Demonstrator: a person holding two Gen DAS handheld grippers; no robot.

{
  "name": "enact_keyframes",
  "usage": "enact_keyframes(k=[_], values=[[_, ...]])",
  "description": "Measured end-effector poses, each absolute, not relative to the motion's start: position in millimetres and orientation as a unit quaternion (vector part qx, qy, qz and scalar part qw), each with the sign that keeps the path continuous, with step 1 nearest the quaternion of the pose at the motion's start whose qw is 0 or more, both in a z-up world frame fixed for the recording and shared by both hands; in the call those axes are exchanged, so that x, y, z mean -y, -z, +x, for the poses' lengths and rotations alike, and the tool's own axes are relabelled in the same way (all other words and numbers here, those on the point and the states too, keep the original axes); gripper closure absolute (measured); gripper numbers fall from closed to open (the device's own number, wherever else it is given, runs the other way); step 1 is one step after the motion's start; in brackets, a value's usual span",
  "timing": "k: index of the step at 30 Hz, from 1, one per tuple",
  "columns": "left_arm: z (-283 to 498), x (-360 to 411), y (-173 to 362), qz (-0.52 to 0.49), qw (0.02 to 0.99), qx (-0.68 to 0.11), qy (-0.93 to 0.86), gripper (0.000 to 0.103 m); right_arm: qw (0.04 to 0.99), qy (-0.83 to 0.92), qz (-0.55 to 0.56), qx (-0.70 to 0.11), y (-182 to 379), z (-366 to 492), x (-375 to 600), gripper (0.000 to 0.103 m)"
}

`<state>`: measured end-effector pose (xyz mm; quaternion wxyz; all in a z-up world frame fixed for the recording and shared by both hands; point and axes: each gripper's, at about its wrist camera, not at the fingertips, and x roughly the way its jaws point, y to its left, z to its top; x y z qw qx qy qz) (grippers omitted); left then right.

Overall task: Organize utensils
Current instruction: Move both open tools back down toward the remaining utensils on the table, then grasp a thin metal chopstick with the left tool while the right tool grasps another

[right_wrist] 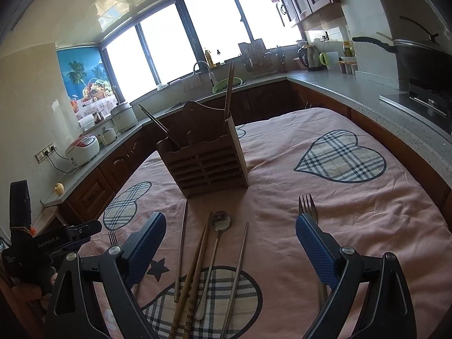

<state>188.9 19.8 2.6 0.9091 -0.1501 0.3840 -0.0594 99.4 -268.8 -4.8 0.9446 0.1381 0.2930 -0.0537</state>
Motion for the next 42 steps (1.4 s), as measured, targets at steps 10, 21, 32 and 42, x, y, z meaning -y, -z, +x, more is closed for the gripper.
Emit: enact_keyframes(k=[10, 21, 32, 42], values=[[216, -6, 10, -0.127, 0.895, -0.425, 0.053, 0.026, 0.934, 0.057, 0.13, -0.329, 25, 115, 269, 0.009], [253, 11, 26, -0.111, 0.891, -0.438, 0.046, 0.028, 0.92, 0.063, 0.119, -0.369, 54, 139, 268, 0.022], [306, 36, 44, -0.087, 0.883, -0.458, 0.053, 0.036, 0.901, 0.068, 0.121, -0.41, 87, 165, 272, 0.048], [362, 63, 65, -0.065, 0.87, -0.485, 0.062, 0.047, 0.889, 0.067, 0.118, -0.436, 97, 185, 279, 0.064]])
